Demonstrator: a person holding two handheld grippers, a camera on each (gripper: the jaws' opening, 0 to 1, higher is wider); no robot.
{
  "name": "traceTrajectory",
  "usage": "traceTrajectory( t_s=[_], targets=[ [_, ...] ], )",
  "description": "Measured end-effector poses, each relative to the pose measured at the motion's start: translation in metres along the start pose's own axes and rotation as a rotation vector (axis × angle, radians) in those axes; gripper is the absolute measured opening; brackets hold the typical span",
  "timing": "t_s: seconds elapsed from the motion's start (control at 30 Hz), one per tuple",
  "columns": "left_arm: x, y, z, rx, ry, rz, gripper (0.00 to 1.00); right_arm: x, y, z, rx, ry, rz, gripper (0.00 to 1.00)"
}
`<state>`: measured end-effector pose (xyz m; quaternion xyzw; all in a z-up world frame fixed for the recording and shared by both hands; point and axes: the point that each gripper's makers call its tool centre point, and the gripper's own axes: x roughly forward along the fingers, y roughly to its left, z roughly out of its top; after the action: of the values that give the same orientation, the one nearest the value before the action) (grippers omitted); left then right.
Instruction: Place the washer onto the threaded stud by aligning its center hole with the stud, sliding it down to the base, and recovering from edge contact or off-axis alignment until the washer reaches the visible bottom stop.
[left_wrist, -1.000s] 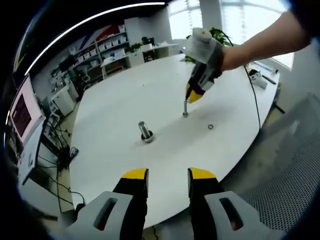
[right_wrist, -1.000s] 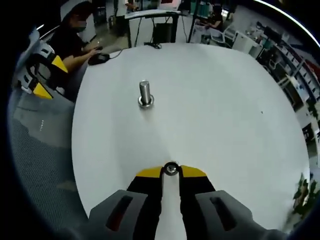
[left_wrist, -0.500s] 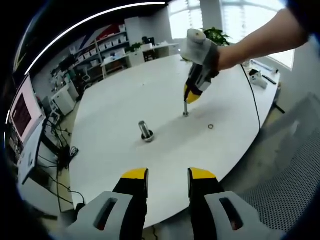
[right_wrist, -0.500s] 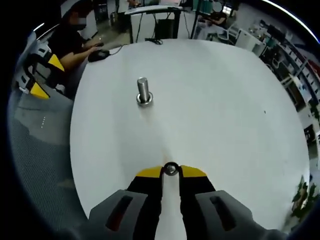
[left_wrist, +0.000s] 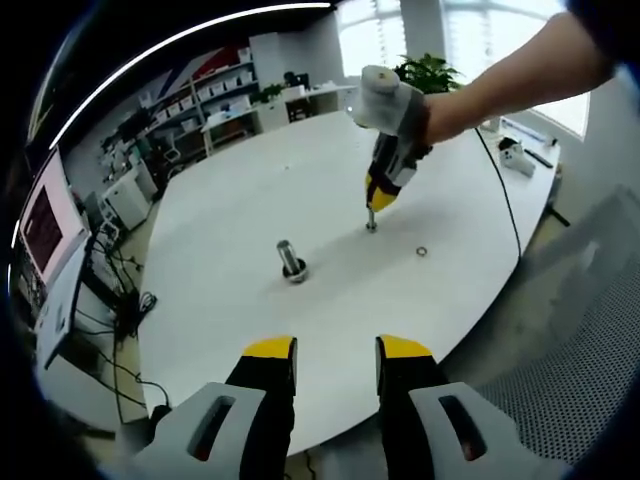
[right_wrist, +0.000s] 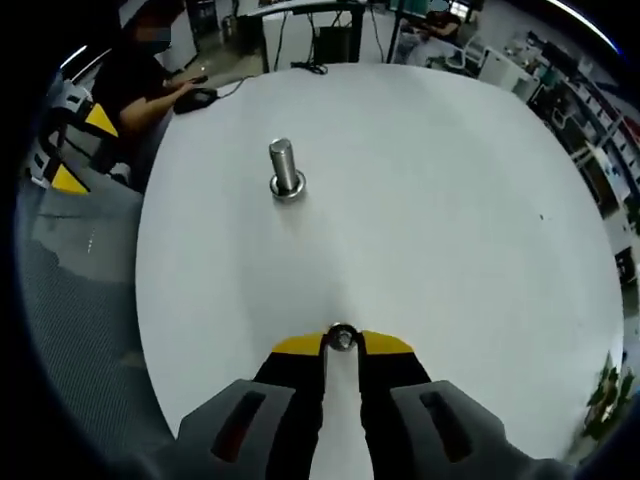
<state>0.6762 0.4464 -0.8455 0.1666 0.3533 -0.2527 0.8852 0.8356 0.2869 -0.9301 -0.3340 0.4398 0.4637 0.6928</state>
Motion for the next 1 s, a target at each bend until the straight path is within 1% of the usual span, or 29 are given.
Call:
traceTrajectory(
  t_s=[0.1,0.23,0.47,0.57,0.6,0.63,0.87,1.0],
  targets=[
    [0.0,0.0,-0.001,0.001,0.003,0.0,0.29,0.006,0.0,-0.002,0.002,0.015,0.013,0.14],
    [0.0,0.0,-0.001,-0.003,0.003,0.001,0.29,0.008,0.0,-0.002,0.006,0.027,0.018,0.14],
    [0.0,0.0,-0.001,-0.001,0.007,-0.001,0.29,0.023,0.001,-0.012,0.002,0.067,0.032,0.14],
    [0.0,0.0,-0.002,-0.004,0.007,-0.002,0.29,0.027,0.002,-0.018,-0.013,0.089,0.032,0.14],
    [0.001,-0.001,-0.002,-0.004,0.01,-0.004,0.29,0.026,0.002,-0.017,-0.016,0.09,0.03,0.14],
    [0.001,-0.001,-0.002,-0.003,0.01,-0.005,0.29,0.025,0.0,-0.014,-0.013,0.078,0.024,0.14],
    [0.001,-0.001,-0.003,-0.002,0.012,-0.006,0.29,0.028,-0.002,-0.015,0.001,0.082,0.032,0.14],
    [0.001,-0.002,-0.003,0.0,0.015,-0.007,0.29,0.026,-0.002,-0.017,-0.025,0.078,0.015,0.16]
  ],
)
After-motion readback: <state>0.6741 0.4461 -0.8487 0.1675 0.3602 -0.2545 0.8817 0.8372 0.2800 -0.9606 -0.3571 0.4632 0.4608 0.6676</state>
